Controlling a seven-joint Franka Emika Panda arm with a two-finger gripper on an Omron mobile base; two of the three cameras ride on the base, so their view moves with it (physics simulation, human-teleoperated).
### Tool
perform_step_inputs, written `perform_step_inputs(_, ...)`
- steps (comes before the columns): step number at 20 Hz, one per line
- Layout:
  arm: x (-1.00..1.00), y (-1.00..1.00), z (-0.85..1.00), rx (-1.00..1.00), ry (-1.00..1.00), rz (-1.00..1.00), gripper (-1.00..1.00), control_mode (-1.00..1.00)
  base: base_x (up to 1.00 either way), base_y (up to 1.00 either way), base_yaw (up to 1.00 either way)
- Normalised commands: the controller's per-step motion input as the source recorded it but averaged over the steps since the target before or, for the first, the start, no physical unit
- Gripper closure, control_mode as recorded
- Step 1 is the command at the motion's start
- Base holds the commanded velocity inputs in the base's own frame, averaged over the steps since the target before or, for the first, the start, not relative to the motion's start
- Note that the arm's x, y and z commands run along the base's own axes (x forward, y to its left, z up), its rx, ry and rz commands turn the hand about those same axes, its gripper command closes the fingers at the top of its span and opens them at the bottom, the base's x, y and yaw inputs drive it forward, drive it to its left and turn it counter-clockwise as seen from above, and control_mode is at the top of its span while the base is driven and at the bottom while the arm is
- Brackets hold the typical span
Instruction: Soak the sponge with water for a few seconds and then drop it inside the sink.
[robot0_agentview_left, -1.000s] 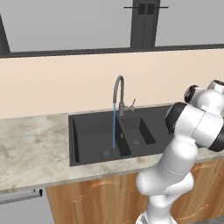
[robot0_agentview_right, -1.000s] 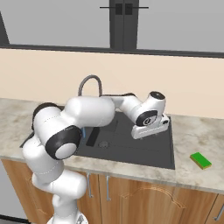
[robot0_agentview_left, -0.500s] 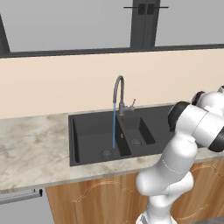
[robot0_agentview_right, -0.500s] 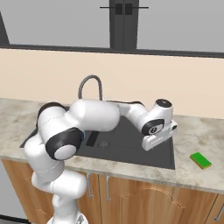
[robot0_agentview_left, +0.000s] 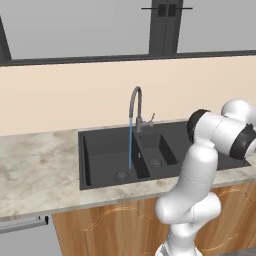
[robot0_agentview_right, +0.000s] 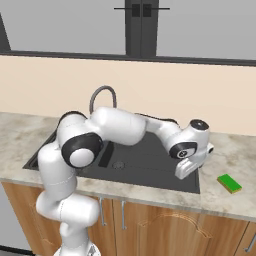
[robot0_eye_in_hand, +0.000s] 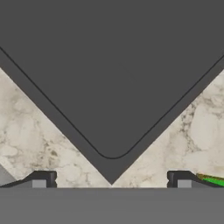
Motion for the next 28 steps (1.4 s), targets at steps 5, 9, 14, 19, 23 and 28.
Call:
perform_step_inputs(5, 0.0, -0.42, 0.0, 0.0, 0.01, 0.01, -1.0, -1.0, 0.0, 0.0, 0.0)
perform_step_inputs(9, 0.0, -0.33, 0.0, 0.0, 0.0, 0.02, -1.0, -1.0, 0.0, 0.0, 0.0)
perform_step_inputs(14, 0.0, -0.28, 0.0, 0.0, 0.0, 0.04, -1.0, -1.0, 0.0, 0.0, 0.0)
perform_step_inputs(19, 0.07, -0.2, -0.15, 0.0, 0.0, 0.02, -1.0, -1.0, 0.0, 0.0, 0.0)
perform_step_inputs(23, 0.17, -0.24, -0.08, 0.0, 0.0, 0.0, -1.0, -1.0, 0.0, 0.0, 0.0)
perform_step_inputs(28, 0.23, -0.09, 0.0, 0.0, 0.0, -0.13, -1.0, -1.0, 0.0, 0.0, 0.0)
